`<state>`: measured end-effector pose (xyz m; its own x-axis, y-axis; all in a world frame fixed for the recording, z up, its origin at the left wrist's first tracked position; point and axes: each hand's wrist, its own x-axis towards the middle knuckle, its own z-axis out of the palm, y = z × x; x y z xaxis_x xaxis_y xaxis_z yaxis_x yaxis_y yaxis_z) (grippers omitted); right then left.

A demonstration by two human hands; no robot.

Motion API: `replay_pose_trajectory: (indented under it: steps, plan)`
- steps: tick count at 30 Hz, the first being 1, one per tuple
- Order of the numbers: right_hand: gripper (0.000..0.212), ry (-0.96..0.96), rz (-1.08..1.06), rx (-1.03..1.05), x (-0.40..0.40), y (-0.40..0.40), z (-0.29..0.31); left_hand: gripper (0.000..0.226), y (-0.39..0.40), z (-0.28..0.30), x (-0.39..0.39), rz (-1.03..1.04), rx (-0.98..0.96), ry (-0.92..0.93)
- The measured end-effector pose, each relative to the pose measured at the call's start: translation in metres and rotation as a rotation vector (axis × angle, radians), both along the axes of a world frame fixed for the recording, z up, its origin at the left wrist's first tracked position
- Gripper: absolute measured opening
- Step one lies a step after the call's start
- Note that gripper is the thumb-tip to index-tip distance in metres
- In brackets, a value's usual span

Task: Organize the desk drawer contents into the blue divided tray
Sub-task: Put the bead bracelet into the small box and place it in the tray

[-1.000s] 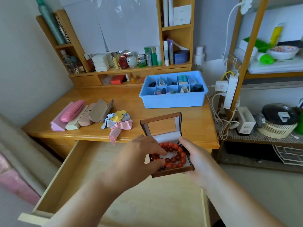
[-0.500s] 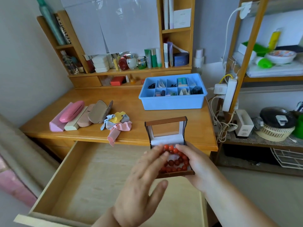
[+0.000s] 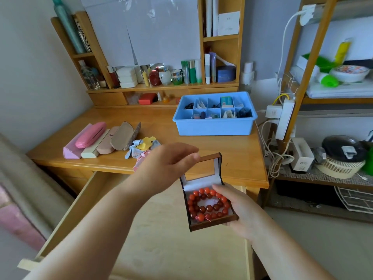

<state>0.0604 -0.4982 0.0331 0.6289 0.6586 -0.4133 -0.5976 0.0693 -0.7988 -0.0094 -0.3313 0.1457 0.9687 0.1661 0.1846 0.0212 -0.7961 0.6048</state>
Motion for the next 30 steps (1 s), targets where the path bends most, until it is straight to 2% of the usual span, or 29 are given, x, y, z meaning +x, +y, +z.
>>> replay_pose_trajectory:
  steps: [2, 5, 7, 9, 12, 14, 19, 26, 30]
  plan:
    - [0.057, 0.102, -0.004, 0.035, 0.002, 0.0, -0.001, 0.025, -0.001, 0.0, 0.008, -0.035, 0.173, 0.051]
    - [0.051, 0.238, -0.001, 0.17, 0.003, 0.0, -0.006, 0.02, -0.002, -0.007, 0.013, -0.003, 0.297, 0.063]
    - [0.052, 0.356, -0.007, 0.292, 0.0, 0.0, -0.013, 0.02, -0.001, -0.012, 0.014, 0.049, 0.302, -0.009]
    - [0.065, 0.485, 0.029, 0.436, -0.01, 0.002, -0.02, 0.019, -0.002, -0.015, 0.014, 0.074, 0.271, -0.087]
    - [0.089, 0.531, 0.194, 0.623, -0.028, 0.008, -0.028, 0.017, -0.009, -0.018, 0.012, 0.067, 0.299, -0.167]
    - [0.092, 0.58, 0.219, 0.672, -0.034, 0.01, -0.029, 0.017, -0.015, -0.021, 0.007, 0.068, 0.299, -0.18]
    - [0.072, 0.568, 0.06, 0.573, -0.033, 0.014, -0.033, 0.028, -0.038, -0.042, -0.025, 0.068, 0.325, -0.242]
    - [0.067, 0.621, 0.013, 0.566, -0.036, 0.018, -0.028, 0.031, -0.041, -0.075, -0.041, 0.033, 0.385, -0.384]
    - [0.074, 0.602, -0.01, 0.566, -0.029, 0.019, -0.02, 0.031, -0.043, -0.099, -0.044, -0.062, 0.435, -0.368]
